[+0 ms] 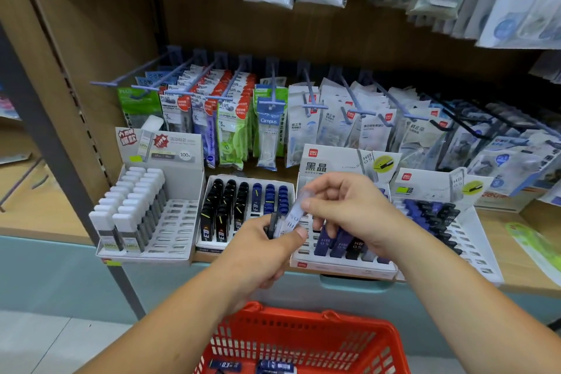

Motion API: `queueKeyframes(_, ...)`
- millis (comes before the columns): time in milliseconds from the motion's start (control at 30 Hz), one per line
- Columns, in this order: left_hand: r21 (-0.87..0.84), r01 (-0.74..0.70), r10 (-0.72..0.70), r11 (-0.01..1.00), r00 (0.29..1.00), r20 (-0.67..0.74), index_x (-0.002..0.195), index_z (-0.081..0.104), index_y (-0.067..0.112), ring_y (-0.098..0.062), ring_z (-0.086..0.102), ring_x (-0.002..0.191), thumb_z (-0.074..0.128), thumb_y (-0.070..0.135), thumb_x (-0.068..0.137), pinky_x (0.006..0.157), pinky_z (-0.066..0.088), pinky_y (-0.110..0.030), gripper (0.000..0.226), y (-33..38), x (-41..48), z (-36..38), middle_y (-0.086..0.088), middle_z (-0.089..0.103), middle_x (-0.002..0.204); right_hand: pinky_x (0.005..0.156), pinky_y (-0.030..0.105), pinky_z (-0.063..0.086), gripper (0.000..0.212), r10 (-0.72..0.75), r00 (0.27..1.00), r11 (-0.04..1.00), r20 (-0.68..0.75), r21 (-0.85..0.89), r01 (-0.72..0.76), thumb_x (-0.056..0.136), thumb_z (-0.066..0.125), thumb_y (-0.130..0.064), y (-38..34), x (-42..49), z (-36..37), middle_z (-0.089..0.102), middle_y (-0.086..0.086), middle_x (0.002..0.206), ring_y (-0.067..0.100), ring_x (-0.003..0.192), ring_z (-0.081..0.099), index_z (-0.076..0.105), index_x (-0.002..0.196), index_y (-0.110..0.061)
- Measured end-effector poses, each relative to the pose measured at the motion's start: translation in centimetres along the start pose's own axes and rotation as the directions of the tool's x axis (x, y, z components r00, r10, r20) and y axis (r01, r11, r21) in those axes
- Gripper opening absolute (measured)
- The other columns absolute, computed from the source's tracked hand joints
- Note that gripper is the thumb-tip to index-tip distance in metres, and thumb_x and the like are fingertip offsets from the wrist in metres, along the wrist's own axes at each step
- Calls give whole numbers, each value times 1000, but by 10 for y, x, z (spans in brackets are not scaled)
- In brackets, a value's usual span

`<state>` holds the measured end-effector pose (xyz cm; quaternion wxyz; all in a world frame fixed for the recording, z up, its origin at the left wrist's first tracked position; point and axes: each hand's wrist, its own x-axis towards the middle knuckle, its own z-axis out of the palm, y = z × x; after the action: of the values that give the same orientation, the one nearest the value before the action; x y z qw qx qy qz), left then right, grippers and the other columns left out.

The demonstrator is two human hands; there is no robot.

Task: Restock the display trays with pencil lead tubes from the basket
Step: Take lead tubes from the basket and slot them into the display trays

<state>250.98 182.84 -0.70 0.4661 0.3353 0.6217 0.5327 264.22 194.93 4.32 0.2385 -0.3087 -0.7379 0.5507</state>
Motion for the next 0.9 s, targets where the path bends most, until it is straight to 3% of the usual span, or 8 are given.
queueKeyframes(100, -84, -23, 19, 996, 999, -51, 99, 66, 12, -14, 38, 45, 70, 27, 98, 44, 25, -20, 16, 1, 5, -5, -2, 50, 59, 47, 32, 46, 15, 14, 997, 996, -76, 87, -7, 91, 67, 8, 1, 6, -6, 68, 13, 73, 26, 58, 62, 66, 101, -2)
queueKeyframes(167, -106, -72, 63, 992, 994, -90, 101, 69, 11, -14, 41, 45, 70, 26, 98, 43, 28, -20, 15, 1, 6, -8, -1, 55, 61, 49, 32, 49, 24, 24, 999, 998, -32, 59, -22, 91, 67, 9, 2, 5, -10, 66, 13, 72, 26, 60, 64, 65, 111, -4)
queueKeyframes(367, -68, -200, 189, 977, 971, -145, 88, 69, 9, -17, 37, 44, 69, 25, 98, 41, 31, -21, 18, 0, 6, -14, 0, 46, 53, 60, 28, 53, 9, 5, 997, 969, 79, -248, 14, 82, 84, -7, -5, 1, -15, 73, 6, 75, 15, 66, 64, 76, 86, -9)
queueKeyframes(500, -87, -194, 186, 977, 978, -100, 92, 70, 9, -16, 36, 45, 72, 27, 96, 43, 29, -20, 19, 2, 3, -13, -4, 43, 56, 87, 37, 60, 12, 10, 978, 887, 210, -453, 88, 85, 82, -13, -15, -2, -11, 78, 1, 88, 17, 87, 74, 80, 96, -18)
queueKeyframes(600, -107, -185, 174, 977, 979, -107, 95, 70, 9, -15, 37, 44, 75, 29, 93, 43, 30, -20, 21, 5, 2, -9, -3, 45, 55, 83, 40, 60, 11, 17, 972, 787, 232, -602, 131, 90, 77, -16, -20, -4, -7, 76, -2, 84, 18, 84, 72, 76, 99, -23)
queueKeyframes(733, -157, -135, 125, 978, 990, -72, 99, 65, 6, -14, 36, 41, 78, 31, 89, 41, 26, -16, 29, 12, 0, 7, -4, 43, 53, 57, 38, 53, 10, 37, 989, 905, 140, -424, 26, 101, 57, -7, -15, -15, -13, 73, 2, 76, 25, 66, 69, 58, 98, -17)
queueKeyframes(900, -209, 72, -47, 975, 991, 122, 97, 54, 14, -15, 42, 49, 71, 23, 96, 42, 19, -20, 19, 19, -14, 37, -4, 50, 63, 47, 27, 23, 15, 102, 985, 994, -136, -20, -106, 106, 47, -10, 3, -45, -54, 55, 4, 68, 17, 51, 35, 58, 109, -19)
